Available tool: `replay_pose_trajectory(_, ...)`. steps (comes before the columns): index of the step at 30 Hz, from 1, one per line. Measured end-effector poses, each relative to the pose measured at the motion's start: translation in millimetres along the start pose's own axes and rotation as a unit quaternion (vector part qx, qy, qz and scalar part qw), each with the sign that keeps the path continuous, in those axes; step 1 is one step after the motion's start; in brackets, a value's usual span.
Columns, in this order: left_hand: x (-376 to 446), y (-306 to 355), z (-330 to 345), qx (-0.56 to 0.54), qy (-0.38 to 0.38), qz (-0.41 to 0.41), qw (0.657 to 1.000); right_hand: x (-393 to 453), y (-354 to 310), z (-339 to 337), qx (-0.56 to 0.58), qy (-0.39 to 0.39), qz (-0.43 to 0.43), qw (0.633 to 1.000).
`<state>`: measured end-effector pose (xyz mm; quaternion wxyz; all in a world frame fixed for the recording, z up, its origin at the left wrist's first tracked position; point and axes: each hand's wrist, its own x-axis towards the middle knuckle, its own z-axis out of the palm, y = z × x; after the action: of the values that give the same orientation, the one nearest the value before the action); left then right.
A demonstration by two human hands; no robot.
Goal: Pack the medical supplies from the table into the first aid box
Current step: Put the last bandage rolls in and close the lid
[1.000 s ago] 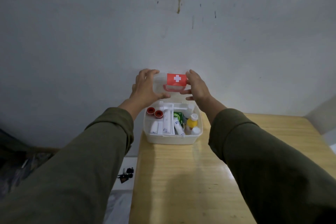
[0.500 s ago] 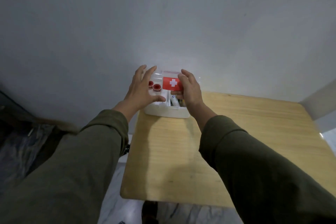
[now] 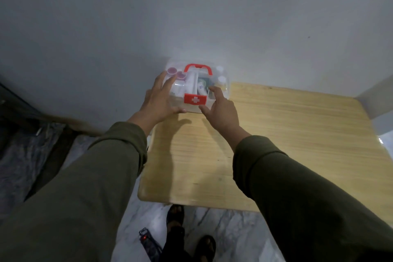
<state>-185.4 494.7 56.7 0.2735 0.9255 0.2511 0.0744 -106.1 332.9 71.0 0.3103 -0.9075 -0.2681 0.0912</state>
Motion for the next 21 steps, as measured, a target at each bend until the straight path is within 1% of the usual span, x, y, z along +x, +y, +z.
replay_pose_trajectory(1,2.2,0.3,-0.8,0.007,0.004,0.001,1.000,0.4,0.7,-1.1,-0.056,0.020,-0.017,0.998)
replay_pose_trajectory(3,7.7,0.2,-2.0,0.016,0.008,0.007,1.000,3.1,2.7,-1.7,-0.164,0.058,-0.062,0.983)
replay_pose_trajectory(4,10.9,-0.5,-2.4,0.020,0.009,0.010,1.000,5.5,3.8,-2.1,-0.206,0.067,-0.079,0.973)
replay_pose_trajectory(6,17.4,-2.4,-2.0,0.029,0.007,0.012,0.999,11.7,5.6,-1.7,-0.254,0.059,-0.093,0.961)
replay_pose_trajectory(11,32.4,-5.5,10.0,0.050,0.001,0.021,0.999,28.0,12.2,10.4,-0.278,-0.005,-0.077,0.957)
replay_pose_trajectory(21,67.5,-13.3,16.9,0.053,0.003,0.027,0.998,66.2,13.5,17.0,-0.290,-0.012,-0.072,0.954)
